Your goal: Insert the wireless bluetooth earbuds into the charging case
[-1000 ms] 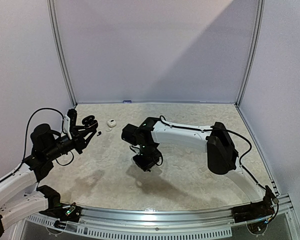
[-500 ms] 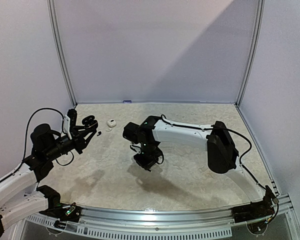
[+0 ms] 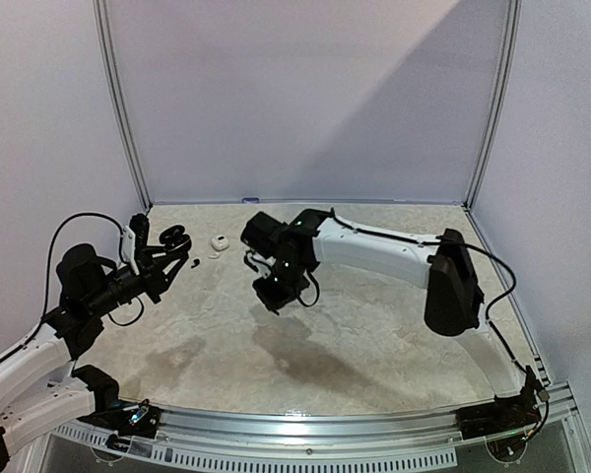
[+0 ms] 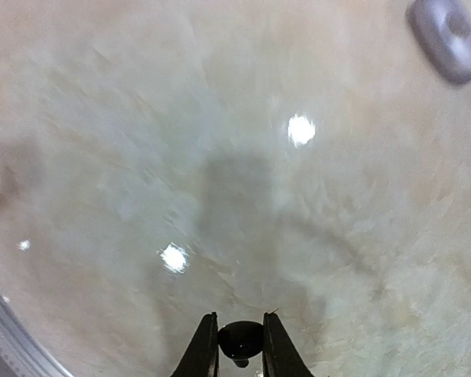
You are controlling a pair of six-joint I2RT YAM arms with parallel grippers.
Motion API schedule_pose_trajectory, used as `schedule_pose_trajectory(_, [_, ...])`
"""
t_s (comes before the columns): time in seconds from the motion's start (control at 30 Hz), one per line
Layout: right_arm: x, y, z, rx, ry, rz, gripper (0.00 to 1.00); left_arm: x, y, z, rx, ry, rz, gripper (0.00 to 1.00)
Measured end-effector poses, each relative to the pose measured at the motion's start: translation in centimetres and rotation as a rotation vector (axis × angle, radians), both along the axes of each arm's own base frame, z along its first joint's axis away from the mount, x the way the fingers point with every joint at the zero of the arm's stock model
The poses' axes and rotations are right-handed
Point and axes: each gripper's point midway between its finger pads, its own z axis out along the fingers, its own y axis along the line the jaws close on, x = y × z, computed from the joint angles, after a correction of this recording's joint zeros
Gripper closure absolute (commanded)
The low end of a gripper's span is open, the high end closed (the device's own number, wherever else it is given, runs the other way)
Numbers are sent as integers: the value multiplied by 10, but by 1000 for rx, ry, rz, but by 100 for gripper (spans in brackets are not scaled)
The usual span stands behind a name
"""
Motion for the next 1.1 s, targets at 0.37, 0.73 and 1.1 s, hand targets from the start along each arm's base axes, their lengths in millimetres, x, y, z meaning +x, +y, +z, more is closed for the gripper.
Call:
schedule_pose_trajectory(0.37, [5,64,337,941,-543,102,100,-1,4,43,40,-169,62,100])
schedule_pose_trajectory(0.73, [-46,126,372,1248,-663,298,100,8,1,68,42,-237,114,100])
schedule_pose_trajectory(1.1, [-46,143,354,1267,-685,325,100,10,-3,77,4,-242,100,100])
